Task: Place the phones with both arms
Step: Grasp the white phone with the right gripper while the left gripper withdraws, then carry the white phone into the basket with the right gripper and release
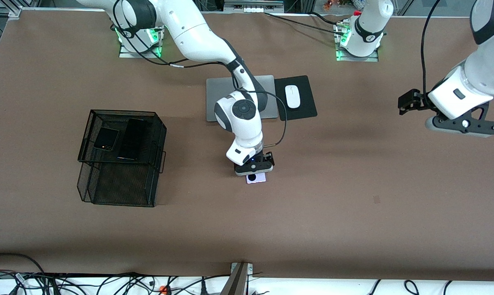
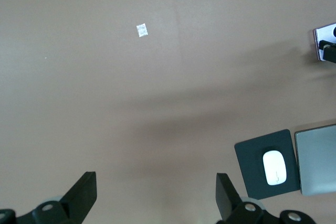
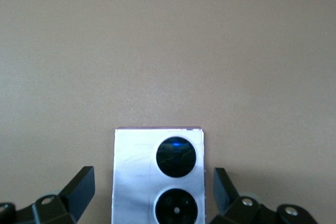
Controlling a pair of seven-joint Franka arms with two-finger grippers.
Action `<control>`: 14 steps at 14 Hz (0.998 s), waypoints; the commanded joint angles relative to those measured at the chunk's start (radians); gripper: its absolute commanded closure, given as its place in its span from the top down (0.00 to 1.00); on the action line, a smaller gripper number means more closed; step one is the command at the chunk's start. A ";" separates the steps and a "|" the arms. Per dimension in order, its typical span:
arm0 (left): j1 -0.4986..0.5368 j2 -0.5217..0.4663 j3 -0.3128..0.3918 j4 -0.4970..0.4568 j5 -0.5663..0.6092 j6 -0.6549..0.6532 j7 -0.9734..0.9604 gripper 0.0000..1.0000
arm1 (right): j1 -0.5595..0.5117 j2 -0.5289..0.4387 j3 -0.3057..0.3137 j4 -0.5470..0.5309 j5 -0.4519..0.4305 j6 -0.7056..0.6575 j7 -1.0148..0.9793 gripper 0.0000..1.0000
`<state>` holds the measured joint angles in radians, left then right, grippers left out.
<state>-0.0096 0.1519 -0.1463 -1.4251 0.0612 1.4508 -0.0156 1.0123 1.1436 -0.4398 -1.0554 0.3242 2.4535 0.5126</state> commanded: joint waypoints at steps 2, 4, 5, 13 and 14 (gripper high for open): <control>0.011 -0.054 0.010 -0.028 -0.015 -0.023 0.002 1.00 | -0.009 0.036 0.006 0.032 -0.028 0.047 -0.051 1.00; 0.031 -0.054 0.013 -0.028 -0.008 -0.023 0.003 1.00 | -0.009 0.039 0.016 0.032 -0.028 0.065 -0.045 1.00; 0.051 -0.055 0.011 -0.025 -0.008 -0.021 0.014 1.00 | -0.009 0.041 0.022 0.032 -0.030 0.067 -0.043 1.00; 0.126 -0.071 0.024 -0.026 0.017 0.002 0.153 1.00 | -0.011 0.067 0.023 0.026 -0.040 0.091 -0.082 1.00; 0.116 -0.071 0.043 -0.025 0.017 0.002 0.166 1.00 | -0.011 0.068 0.023 0.026 -0.040 0.091 -0.080 1.00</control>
<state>0.1060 0.1017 -0.1216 -1.4306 0.0642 1.4368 0.0802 1.0120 1.1952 -0.4266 -1.0551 0.2980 2.5384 0.4447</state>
